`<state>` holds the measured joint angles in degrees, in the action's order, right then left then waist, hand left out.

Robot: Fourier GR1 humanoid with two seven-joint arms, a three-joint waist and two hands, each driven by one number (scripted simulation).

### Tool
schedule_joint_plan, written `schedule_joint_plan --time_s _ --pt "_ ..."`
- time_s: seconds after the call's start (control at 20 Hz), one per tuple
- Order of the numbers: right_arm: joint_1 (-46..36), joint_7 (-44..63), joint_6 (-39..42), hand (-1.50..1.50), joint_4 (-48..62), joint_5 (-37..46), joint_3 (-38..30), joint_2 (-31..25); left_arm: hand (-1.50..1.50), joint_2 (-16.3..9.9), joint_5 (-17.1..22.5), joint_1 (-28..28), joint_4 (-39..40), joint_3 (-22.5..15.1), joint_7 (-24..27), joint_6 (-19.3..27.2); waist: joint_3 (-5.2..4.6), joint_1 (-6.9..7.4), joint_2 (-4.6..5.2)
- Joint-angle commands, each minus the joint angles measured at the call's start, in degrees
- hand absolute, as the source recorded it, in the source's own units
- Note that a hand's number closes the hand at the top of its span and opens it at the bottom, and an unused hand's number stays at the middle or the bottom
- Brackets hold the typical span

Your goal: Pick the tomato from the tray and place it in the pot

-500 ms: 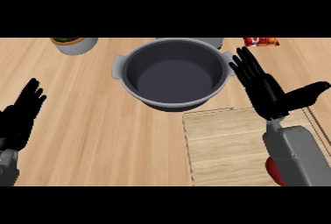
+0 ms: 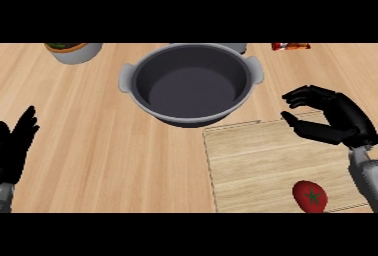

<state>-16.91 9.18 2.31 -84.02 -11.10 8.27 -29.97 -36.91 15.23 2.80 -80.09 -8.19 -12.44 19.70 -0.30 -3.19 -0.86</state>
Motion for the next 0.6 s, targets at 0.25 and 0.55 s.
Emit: schedule_joint_plan --time_s 0.25,0.55 --pt "22.55 4.40 -8.40 -1.50 -28.97 11.83 -0.31 -9.23 0.00 1.19 -3.36 1.55 -0.30 -2.16 -6.40 1.61 0.25 0.40 0.24" --pt "18.66 19.55 2.39 -1.50 -33.40 12.72 -2.52 -21.78 0.00 1.45 -3.93 1.55 -0.07 -2.11 -5.25 0.12 0.17 2.64 0.63"
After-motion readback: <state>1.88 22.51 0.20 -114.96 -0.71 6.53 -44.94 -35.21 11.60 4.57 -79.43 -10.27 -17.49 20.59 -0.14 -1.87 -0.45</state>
